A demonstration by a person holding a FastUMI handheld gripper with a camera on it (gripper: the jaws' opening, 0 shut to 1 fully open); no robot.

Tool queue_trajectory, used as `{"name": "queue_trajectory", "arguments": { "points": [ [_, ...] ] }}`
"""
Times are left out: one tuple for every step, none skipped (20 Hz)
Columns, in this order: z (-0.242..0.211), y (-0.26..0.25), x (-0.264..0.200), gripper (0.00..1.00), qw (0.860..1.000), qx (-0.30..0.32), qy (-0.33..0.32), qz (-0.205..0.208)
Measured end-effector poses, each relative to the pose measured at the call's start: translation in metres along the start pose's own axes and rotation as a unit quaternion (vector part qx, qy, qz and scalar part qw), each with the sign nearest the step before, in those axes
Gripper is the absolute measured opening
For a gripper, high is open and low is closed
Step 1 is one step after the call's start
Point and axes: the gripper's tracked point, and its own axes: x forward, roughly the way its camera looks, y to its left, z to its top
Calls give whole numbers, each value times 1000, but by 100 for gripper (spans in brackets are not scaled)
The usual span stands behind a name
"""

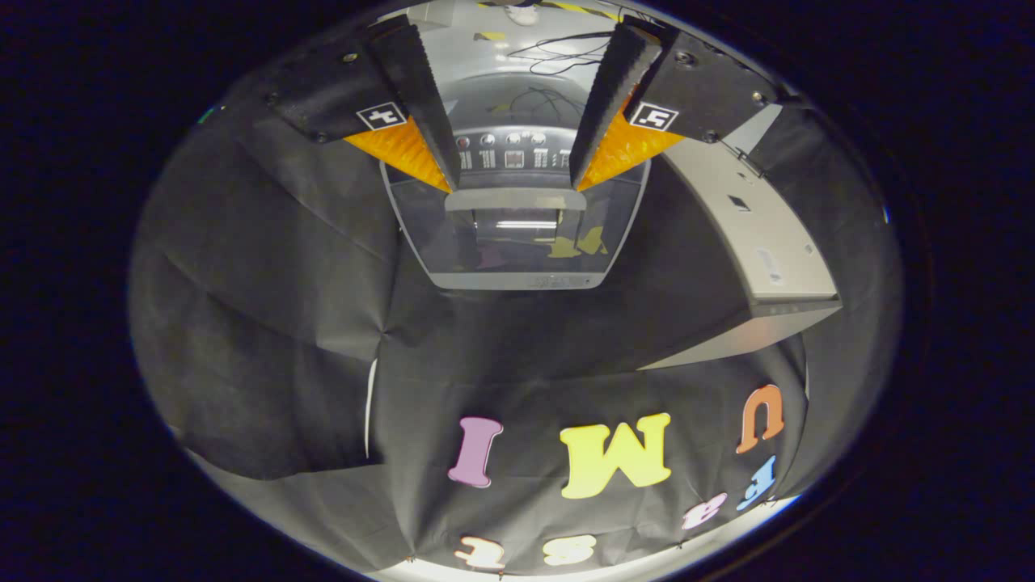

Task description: Put the clothes into the washing machine and then close the washing machine lid.

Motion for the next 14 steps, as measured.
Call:
{"name": "queue_trajectory", "arguments": {
  "points": [
    [-7,7,-21,86,1000,7,-9,-4],
    [-9,15,-42,86,1000,13,-20,-7],
    [-12,24,-63,86,999,19,-28,-10],
    [-16,33,-84,86,999,25,-37,-11],
    [-20,43,-103,86,999,28,-43,-11],
    [-27,52,-122,86,999,27,-41,-12],
    [-34,58,-141,86,999,27,-42,-13],
    [-35,63,-160,86,998,27,-47,-14],
    [-38,67,-179,86,998,25,-51,-15],
    [-41,70,-196,86,998,25,-53,-16],
    [-44,75,-212,87,998,23,-54,-16],
    [-49,75,-226,87,998,22,-54,-18],
    [-51,77,-239,87,998,21,-53,-16],
    [-54,78,-250,87,998,23,-51,-16]
  ]
}}
